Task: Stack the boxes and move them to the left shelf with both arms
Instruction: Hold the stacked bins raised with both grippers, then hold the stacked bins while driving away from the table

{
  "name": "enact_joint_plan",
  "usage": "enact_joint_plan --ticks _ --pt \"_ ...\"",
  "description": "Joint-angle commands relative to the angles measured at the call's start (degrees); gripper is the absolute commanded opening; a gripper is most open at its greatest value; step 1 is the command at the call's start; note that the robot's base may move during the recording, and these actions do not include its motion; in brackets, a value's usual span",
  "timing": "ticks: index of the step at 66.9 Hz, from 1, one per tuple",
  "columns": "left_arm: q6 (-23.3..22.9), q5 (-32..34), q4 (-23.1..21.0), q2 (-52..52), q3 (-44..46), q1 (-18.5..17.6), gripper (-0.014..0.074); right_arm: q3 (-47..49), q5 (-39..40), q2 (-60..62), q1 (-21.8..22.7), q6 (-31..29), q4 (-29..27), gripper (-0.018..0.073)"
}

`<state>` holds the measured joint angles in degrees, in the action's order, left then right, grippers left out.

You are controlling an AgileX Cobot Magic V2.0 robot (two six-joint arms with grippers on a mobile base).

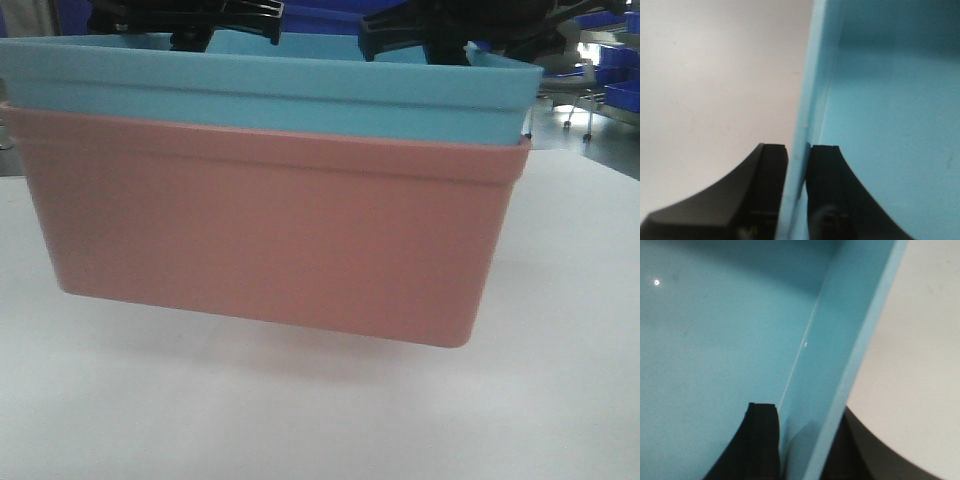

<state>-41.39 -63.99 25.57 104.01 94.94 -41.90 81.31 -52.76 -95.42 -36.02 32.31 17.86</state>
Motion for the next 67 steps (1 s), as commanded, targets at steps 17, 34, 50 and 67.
enact_joint_plan --ticks 17,34,50,67 --pt "-1.5 8.6 -5.9 -2.9 2.7 -2.5 -0.0004 2.7 11.5 2.6 -1.7 1.8 -3.5 0.0055" --pt "-1.5 8.6 -5.9 -2.9 2.7 -2.5 -0.0004 2.7 11.5 2.5 -1.7 1.8 -3.5 0.0055" --pt "-1.5 8.6 -5.9 -2.9 2.7 -2.5 -0.0004 2.7 11.5 2.5 -1.7 1.8 -3.5 0.0055" --pt "-1.5 8.6 -5.9 -2.9 2.7 -2.5 -0.0004 2.7 11.5 2.5 -1.7 1.8 -3.5 0.0055"
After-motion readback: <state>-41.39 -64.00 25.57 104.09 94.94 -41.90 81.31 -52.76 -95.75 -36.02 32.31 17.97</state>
